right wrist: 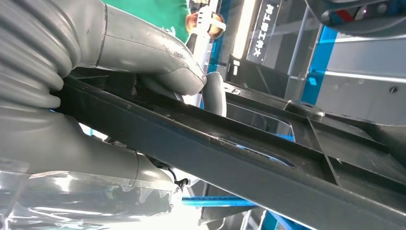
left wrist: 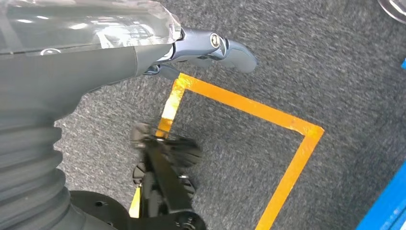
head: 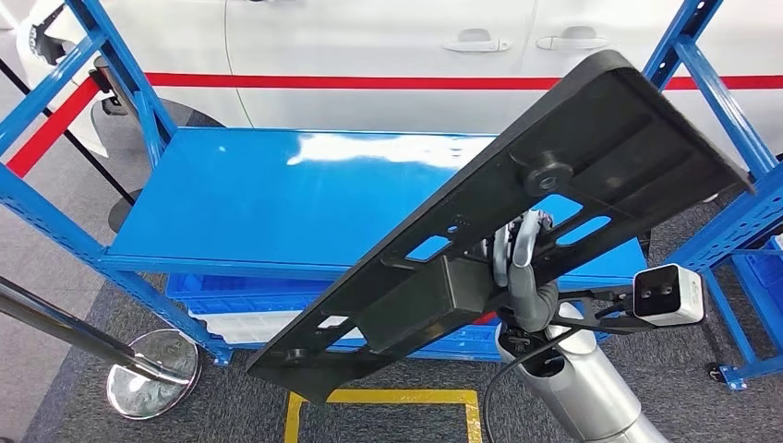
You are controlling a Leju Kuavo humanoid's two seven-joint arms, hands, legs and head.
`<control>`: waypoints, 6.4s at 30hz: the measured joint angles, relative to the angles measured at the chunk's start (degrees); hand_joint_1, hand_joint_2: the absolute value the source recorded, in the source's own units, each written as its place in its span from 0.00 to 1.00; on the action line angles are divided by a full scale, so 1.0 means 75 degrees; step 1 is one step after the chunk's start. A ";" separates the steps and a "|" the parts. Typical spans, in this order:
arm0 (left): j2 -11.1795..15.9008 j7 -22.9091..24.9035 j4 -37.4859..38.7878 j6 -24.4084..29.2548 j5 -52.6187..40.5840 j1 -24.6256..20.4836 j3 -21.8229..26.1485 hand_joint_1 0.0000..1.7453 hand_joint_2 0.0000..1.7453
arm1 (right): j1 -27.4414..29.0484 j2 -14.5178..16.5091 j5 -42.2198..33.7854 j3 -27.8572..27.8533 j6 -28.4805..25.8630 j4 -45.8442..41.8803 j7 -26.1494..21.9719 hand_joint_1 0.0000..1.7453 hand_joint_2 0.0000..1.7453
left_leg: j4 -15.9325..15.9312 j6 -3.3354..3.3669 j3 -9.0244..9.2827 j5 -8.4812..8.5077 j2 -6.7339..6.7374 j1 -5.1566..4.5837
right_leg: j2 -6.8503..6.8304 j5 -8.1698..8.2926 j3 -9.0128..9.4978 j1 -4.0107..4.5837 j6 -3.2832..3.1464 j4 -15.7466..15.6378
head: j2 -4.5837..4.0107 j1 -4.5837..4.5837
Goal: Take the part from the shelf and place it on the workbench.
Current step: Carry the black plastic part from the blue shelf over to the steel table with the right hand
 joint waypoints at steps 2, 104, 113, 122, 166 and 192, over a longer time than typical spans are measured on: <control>0.0037 -0.0041 -0.0006 -0.0017 -0.0001 -0.0004 0.0000 0.00 1.00 | 0.0102 0.0000 0.0007 -0.0052 0.0034 -0.0007 -0.0001 0.98 1.00 | -0.0783 0.0087 0.0682 0.0342 0.0000 -0.0024 | -0.0009 0.0111 -0.0146 0.0034 0.0008 0.0025 | 0.0000 -0.0001; 0.0240 -0.0033 -0.0075 0.0128 -0.0405 -0.0107 -0.0015 0.00 1.00 | 0.0782 0.0692 0.1608 -0.0642 0.0108 -0.0959 -0.0085 0.98 1.00 | -0.2528 0.0424 0.1592 0.0642 0.0123 -0.0055 | -0.0003 -0.0541 -0.0892 -0.0031 0.0387 0.1447 | 0.0000 -0.0006; 0.0179 -0.0009 -0.0072 0.0051 -0.0500 -0.0110 -0.0015 0.00 1.00 | 0.0809 0.0689 0.1623 -0.0608 -0.0034 -0.1027 -0.0084 0.98 1.00 | -0.2383 0.0325 0.1381 0.0677 0.0116 -0.0152 | -0.0001 0.0013 0.0028 0.0074 0.0105 0.0101 | 0.0000 -0.0007; 0.0190 -0.0005 -0.0075 0.0031 -0.0512 -0.0092 -0.0017 0.00 1.00 | 0.0909 0.0692 0.1660 -0.0606 -0.0024 -0.1058 -0.0084 0.98 1.00 | -0.0194 -0.0015 0.0343 -0.0247 0.0101 -0.0029 | -0.0039 0.0081 0.0085 -0.0055 0.0008 -0.0111 | 0.0000 -0.0007; 0.0382 0.0411 -0.0093 0.0420 -0.0606 -0.0027 0.0021 0.00 1.00 | 0.0212 0.0394 0.2607 -0.0341 -0.0084 -0.0457 -0.0059 0.98 1.00 | -0.2299 0.0441 0.0944 0.1035 -0.0075 -0.0061 | -0.0021 -0.1208 -0.0561 -0.0077 0.0410 0.1881 | 0.0000 -0.0007; 0.0116 0.0396 -0.0087 0.0593 -0.0543 0.0066 0.0187 0.00 1.00 | 0.0722 0.0577 0.3950 0.1067 0.0109 0.0017 -0.0053 0.98 1.00 | -0.2263 0.0262 0.0940 0.1000 0.0230 -0.0034 | -0.0813 -0.0310 0.0355 -0.0032 0.0357 0.0022 | 0.0000 -0.0008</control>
